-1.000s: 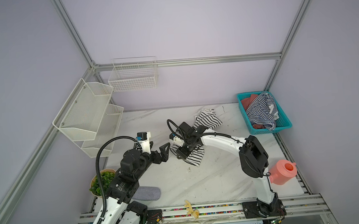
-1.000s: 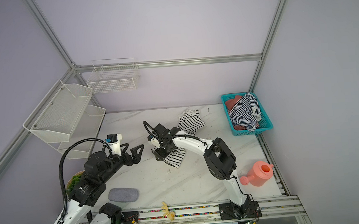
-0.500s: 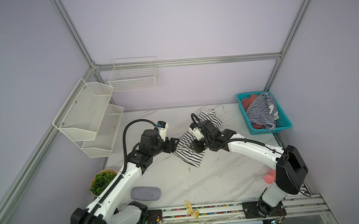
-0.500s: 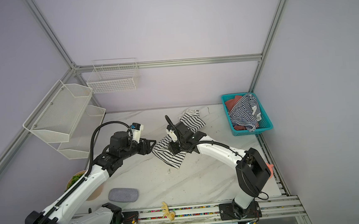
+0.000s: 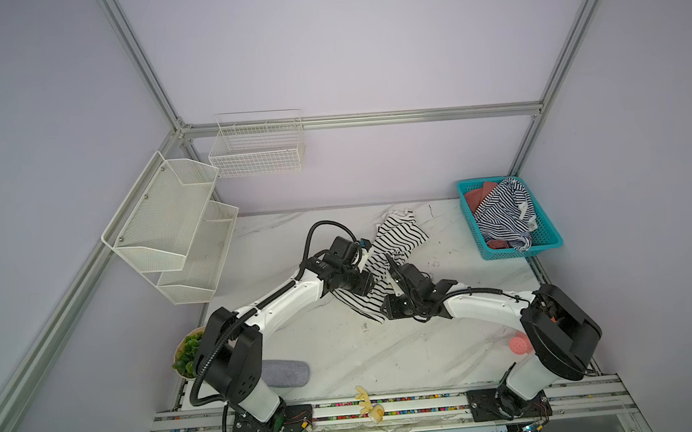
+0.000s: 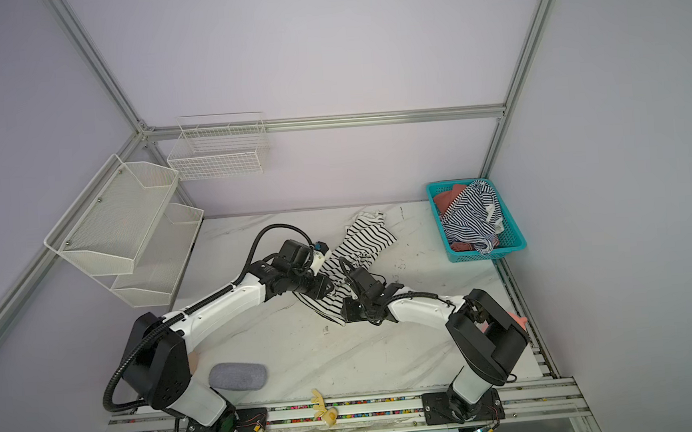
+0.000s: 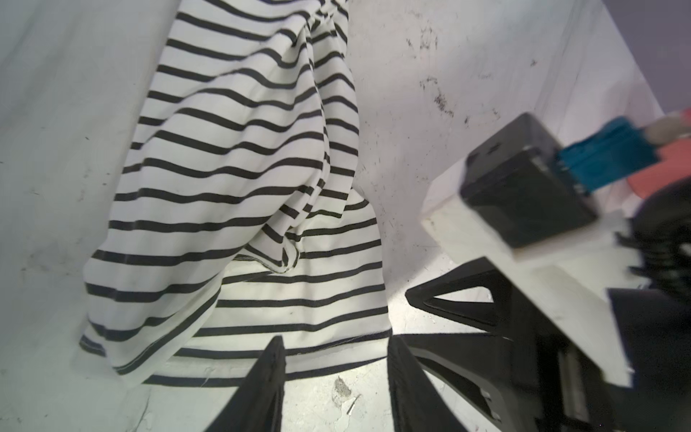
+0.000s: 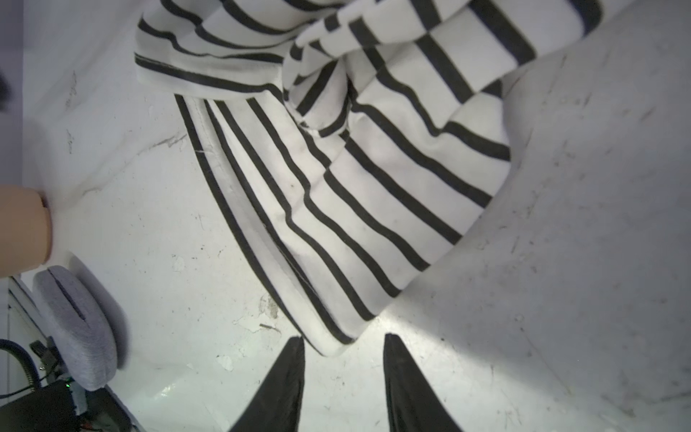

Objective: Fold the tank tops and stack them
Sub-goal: 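Grasp the top's edges with both grippers near the table center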

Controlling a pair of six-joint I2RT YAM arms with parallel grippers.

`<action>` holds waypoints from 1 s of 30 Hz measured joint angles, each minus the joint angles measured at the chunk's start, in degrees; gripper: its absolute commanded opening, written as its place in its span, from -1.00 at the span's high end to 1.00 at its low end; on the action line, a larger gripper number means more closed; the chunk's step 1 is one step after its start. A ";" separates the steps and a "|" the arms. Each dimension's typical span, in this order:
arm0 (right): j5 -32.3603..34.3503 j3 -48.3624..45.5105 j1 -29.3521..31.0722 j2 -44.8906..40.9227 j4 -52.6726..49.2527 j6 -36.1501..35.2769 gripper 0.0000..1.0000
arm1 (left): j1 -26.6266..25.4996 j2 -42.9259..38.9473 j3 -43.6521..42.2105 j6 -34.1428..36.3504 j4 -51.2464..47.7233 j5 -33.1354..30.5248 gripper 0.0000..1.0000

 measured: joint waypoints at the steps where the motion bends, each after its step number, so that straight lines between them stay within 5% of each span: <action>1: -0.20 -0.90 0.00 -0.52 1.03 0.79 0.03 | -0.33 1.16 0.59 -0.02 -0.74 -0.26 0.09; 8: -0.50 -5.70 0.00 -2.75 5.73 5.46 0.02 | -1.88 6.88 5.07 -0.70 -4.35 -3.13 -0.08; 15: -0.76 -8.41 0.00 -2.86 10.34 9.31 0.21 | -2.51 12.02 8.02 -3.58 -5.86 -4.76 -0.05; 30: -2.23 -9.84 0.87 -1.51 15.56 13.60 0.17 | -2.91 17.84 12.87 -8.98 -7.80 -10.25 -0.01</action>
